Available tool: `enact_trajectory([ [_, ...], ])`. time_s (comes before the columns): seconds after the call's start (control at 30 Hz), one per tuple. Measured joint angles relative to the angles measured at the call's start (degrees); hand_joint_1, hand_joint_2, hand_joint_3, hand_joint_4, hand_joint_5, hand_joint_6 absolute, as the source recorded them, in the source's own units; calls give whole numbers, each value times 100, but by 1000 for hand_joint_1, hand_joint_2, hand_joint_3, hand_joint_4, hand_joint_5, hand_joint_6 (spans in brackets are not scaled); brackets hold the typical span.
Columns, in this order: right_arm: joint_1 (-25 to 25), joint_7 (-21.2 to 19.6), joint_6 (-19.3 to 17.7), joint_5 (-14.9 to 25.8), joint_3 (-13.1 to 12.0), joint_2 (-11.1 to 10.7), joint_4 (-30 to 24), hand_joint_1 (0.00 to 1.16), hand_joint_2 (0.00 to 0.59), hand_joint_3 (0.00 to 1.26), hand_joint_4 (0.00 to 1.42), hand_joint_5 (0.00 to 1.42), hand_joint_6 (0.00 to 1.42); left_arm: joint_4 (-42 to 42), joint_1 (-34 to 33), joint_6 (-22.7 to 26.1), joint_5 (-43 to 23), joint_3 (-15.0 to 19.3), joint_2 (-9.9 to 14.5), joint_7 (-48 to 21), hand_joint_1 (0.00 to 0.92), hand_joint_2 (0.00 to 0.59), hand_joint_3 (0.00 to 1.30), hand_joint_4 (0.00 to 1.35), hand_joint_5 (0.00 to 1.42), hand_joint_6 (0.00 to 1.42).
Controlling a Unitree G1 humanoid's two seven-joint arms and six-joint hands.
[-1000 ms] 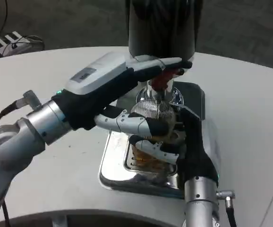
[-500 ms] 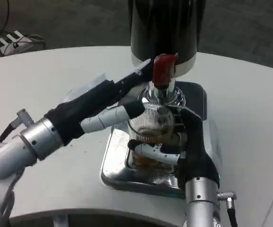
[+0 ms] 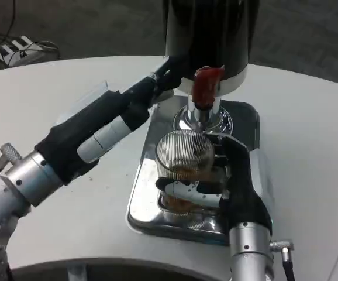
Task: Grasp the cup under the faucet to collect the drink, then remove the cup.
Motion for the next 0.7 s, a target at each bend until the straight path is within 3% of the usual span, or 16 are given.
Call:
enact_trajectory([
  [0.13, 194, 100, 88, -1, 92, -8, -271, 1027, 51, 1036, 1178, 1319, 1424, -327, 215, 139, -64, 167, 9, 1, 0, 31, 0, 0, 0, 0],
  [0.3, 630, 302, 227, -12, 250, -169, -958, 1030, 50, 1036, 1179, 1319, 1424, -591, 628, 238, -30, 387, 128, 5, 0, 31, 0, 0, 0, 0],
  [0.4, 924, 503, 296, -14, 310, -268, -1426, 1030, 50, 1039, 1179, 1319, 1424, -609, 864, 122, 310, 447, 230, 80, 0, 31, 0, 0, 0, 0],
  [0.6, 1515, 906, 490, -29, 370, -337, -2213, 1028, 50, 1044, 1179, 1319, 1424, -444, 1237, -429, 1064, 499, 386, 311, 0, 38, 0, 0, 0, 0],
  [0.7, 1765, 1149, 607, -53, 398, -380, -2596, 1025, 49, 1045, 1179, 1319, 1424, -266, 1338, -1133, 1668, 469, 535, 490, 0, 42, 0, 0, 0, 0],
])
